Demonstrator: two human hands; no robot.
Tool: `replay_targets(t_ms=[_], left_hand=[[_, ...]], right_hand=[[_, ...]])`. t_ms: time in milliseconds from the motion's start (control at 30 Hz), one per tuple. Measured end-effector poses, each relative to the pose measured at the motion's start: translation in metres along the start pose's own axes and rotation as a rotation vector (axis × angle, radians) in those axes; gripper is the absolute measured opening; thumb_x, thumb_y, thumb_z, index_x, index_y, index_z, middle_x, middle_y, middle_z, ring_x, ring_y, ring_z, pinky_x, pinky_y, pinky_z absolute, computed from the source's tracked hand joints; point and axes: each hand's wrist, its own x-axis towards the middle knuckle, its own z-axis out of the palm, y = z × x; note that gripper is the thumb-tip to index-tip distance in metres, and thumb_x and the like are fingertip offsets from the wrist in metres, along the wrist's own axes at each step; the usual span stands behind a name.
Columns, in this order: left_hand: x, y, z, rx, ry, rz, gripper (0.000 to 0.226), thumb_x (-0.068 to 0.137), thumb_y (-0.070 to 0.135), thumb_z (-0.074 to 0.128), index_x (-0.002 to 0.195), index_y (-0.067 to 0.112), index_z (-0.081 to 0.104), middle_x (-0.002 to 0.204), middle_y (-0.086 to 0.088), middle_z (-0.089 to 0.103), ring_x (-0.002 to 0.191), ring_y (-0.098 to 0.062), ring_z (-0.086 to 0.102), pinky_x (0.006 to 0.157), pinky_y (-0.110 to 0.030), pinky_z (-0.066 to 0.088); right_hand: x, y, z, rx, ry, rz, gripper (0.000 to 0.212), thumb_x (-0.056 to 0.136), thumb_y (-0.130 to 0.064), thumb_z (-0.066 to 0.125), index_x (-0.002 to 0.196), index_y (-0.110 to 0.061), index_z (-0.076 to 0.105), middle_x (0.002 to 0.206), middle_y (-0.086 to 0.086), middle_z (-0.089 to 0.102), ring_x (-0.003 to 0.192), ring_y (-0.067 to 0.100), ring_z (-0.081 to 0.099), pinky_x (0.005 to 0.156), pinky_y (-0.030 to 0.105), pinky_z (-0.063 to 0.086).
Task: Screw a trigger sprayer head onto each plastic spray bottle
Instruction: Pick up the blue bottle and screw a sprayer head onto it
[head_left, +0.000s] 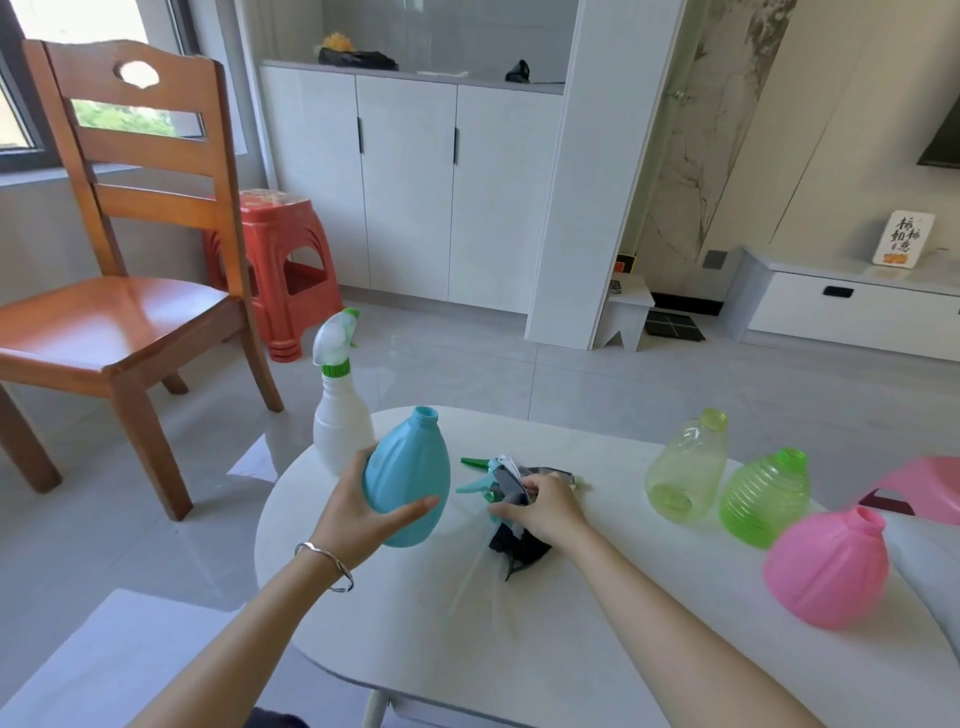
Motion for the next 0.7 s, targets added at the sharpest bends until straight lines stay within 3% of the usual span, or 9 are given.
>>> replay_targets(t_ms=[100, 233, 400, 600, 700], left_hand=[[-0.001, 0.004, 0.001, -0.016, 0.011, 0.005, 0.078, 0.059, 0.043, 0.083, 0.123, 0.029, 0.042, 0.107, 0.006, 0.058, 0.093, -0.011, 0.060, 0.058, -0.018, 0.053], [-0.004, 0.014, -0.002, -0.046, 0.021, 0.008, 0.084, 0.049, 0.058, 0.080, 0.120, 0.034, 0.042, 0.103, 0.010, 0.059, 0.091, -0.008, 0.061, 0.055, -0.017, 0.053], [-0.005, 0.028, -0.004, -0.048, 0.006, 0.034, 0.086, 0.045, 0.062, 0.075, 0.120, 0.034, 0.043, 0.102, 0.011, 0.060, 0.090, -0.008, 0.062, 0.054, -0.016, 0.052], [-0.005, 0.046, 0.015, 0.014, -0.084, 0.016, 0.091, 0.044, 0.066, 0.075, 0.123, 0.037, 0.039, 0.102, 0.010, 0.059, 0.088, -0.009, 0.062, 0.057, -0.018, 0.053], [-0.004, 0.054, 0.027, 0.036, -0.111, 0.027, 0.091, 0.043, 0.066, 0.076, 0.120, 0.038, 0.039, 0.102, 0.011, 0.059, 0.087, -0.009, 0.063, 0.060, -0.023, 0.056]], right_hand=[[-0.003, -0.003, 0.001, 0.082, 0.043, -0.032, 0.031, 0.070, -0.032, 0.076, 0.084, -0.008, 0.063, 0.088, 0.006, 0.063, 0.073, 0.017, 0.056, 0.062, 0.029, 0.041], [-0.005, -0.002, -0.007, 0.416, 0.134, 0.009, 0.040, 0.072, -0.024, 0.078, 0.104, -0.004, 0.063, 0.098, 0.010, 0.068, 0.083, 0.021, 0.062, 0.073, 0.030, 0.049], [-0.012, 0.004, -0.040, 0.882, 0.208, 0.048, 0.043, 0.074, -0.012, 0.078, 0.110, -0.003, 0.056, 0.093, 0.008, 0.064, 0.075, 0.017, 0.064, 0.066, 0.023, 0.058], [-0.034, -0.003, -0.100, 1.253, 0.425, -0.080, 0.051, 0.078, -0.008, 0.074, 0.114, -0.015, 0.039, 0.096, 0.007, 0.061, 0.073, 0.016, 0.067, 0.064, 0.020, 0.058], [-0.045, -0.013, -0.128, 1.325, 0.447, -0.180, 0.051, 0.081, -0.008, 0.070, 0.118, -0.015, 0.036, 0.096, 0.007, 0.060, 0.069, 0.013, 0.068, 0.064, 0.021, 0.058]])
